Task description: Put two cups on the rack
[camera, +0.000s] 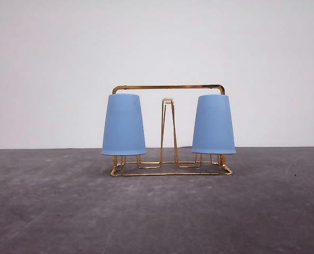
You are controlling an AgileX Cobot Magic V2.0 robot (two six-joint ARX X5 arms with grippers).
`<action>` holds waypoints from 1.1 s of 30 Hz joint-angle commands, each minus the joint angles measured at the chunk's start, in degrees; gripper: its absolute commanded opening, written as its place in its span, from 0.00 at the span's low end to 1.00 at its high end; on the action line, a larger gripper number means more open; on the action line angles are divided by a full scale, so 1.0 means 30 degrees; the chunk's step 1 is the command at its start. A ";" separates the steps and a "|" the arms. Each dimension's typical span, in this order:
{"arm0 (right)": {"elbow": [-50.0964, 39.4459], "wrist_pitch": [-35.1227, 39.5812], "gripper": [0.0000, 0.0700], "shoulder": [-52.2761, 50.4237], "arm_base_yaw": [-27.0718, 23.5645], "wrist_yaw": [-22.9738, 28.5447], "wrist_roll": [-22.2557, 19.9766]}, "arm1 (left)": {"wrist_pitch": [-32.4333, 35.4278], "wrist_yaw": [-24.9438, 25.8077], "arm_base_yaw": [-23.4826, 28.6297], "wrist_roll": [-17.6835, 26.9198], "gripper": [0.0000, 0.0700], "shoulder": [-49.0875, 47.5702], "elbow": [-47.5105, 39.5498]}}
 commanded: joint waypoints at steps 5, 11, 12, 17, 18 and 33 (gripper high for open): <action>-0.0102 0.0115 0.00 -0.0014 0.0044 0.0098 0.0231 | 0.0000 -0.0036 0.0000 0.0015 0.03 -0.0022 -0.0262; -0.0102 0.0341 0.00 -0.0014 0.0044 -0.0014 0.0233 | 0.0000 -0.0035 0.0000 0.0015 0.03 -0.0022 -0.0262; -0.0102 0.0341 0.00 -0.0014 0.0044 -0.0014 0.0233 | 0.0007 -0.0043 0.0000 0.0015 0.03 -0.0022 -0.0262; -0.0102 0.0341 0.00 -0.0014 0.0044 -0.0014 0.0233 | 0.0001 -0.0036 0.0000 0.0015 0.03 -0.0028 -0.0262; -0.0102 0.0341 0.00 -0.0014 0.0044 -0.0014 0.0233 | 0.0007 -0.0036 0.0000 0.0015 0.03 -0.0029 -0.0262; -0.0102 0.0341 0.00 -0.0014 0.0044 -0.0014 0.0233 | 0.0007 -0.0036 0.0000 0.0015 0.03 -0.0022 -0.0262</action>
